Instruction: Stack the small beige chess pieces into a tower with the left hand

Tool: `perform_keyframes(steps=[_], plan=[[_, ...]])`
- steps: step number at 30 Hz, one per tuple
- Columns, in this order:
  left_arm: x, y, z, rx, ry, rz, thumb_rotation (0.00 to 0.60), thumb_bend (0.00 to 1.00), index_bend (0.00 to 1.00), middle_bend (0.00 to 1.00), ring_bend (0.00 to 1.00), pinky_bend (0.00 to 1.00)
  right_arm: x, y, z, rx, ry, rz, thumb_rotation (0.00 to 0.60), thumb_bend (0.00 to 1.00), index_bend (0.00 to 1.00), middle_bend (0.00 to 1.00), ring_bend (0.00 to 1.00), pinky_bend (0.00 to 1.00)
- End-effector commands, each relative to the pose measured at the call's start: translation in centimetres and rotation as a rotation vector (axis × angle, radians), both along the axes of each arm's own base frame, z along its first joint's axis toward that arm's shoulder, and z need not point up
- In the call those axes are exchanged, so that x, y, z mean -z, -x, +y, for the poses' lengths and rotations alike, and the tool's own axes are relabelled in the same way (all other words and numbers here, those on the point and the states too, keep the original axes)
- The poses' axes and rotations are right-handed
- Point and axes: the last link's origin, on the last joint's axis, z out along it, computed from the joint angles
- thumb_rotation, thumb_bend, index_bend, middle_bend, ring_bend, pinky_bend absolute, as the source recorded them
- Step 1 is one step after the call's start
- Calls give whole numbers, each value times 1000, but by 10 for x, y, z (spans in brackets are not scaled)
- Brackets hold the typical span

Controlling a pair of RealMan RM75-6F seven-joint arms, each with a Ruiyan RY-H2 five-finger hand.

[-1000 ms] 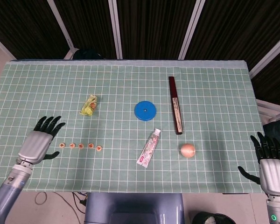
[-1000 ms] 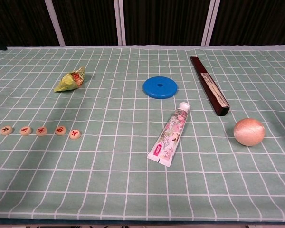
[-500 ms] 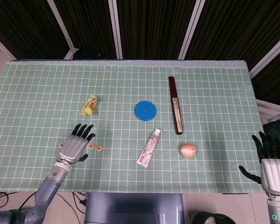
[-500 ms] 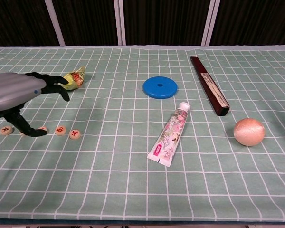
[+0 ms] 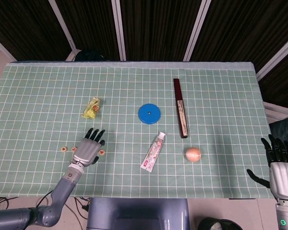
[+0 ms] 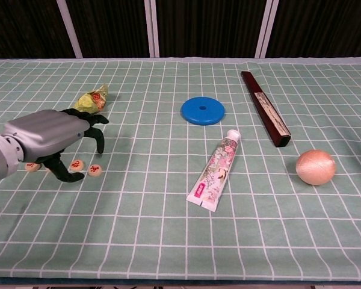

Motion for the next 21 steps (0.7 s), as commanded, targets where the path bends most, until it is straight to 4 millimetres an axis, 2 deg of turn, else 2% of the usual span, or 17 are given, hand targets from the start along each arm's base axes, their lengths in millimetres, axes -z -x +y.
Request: perform_keyframes(steps=[1,9,21], plan=[[5,0,0,5,8,8,600,269,385,0,0,0,0,0,0,1,1,0,600,233,80,13,0,0],[11,2,-2,12,12,17,600,281,448,0,0,0,-1,1,-1,3,4,-3,600,233,81,13,0,0],[12,1,-1,27,-1,41,600,288,454,0,0,0,-1,1,-1,6,5,-3,600,233,81,13,0,0]])
